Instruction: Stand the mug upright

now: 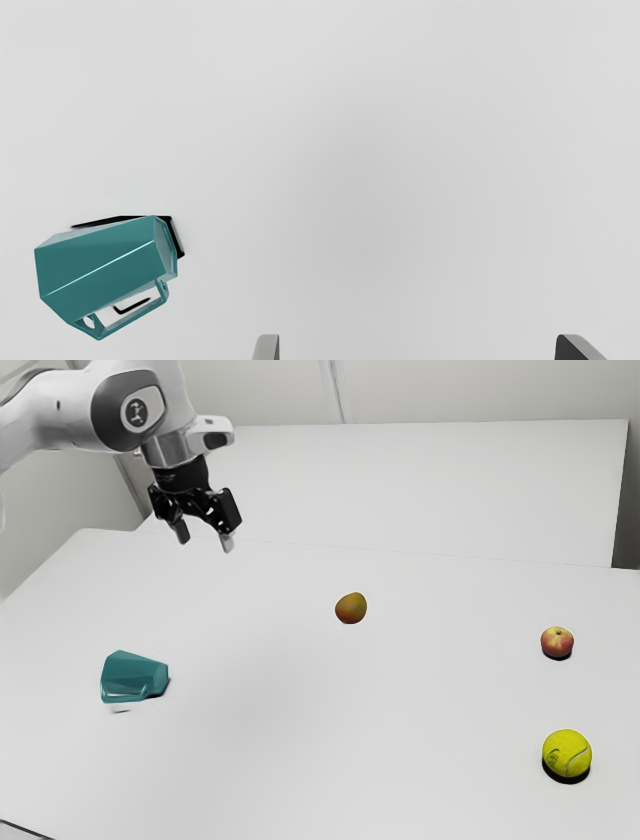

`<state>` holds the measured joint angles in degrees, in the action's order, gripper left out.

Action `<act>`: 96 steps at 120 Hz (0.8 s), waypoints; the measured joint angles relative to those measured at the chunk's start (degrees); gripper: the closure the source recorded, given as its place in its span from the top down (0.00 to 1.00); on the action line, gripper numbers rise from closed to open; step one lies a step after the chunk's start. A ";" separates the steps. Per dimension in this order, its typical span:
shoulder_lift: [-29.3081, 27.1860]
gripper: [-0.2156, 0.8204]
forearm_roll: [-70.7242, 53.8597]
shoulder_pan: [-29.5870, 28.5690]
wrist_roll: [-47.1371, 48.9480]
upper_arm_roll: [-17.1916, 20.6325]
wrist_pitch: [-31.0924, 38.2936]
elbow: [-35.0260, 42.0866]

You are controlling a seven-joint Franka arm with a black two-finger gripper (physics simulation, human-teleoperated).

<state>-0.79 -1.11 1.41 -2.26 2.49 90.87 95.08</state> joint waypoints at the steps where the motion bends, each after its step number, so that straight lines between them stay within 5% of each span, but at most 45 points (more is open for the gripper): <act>1: 0.02 0.79 -0.06 0.03 0.00 0.01 0.02 -0.07; 96: -1.60 0.79 2.83 -6.42 -2.40 0.73 2.17 5.40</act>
<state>-2.39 1.72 -5.01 -4.66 3.21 93.04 100.48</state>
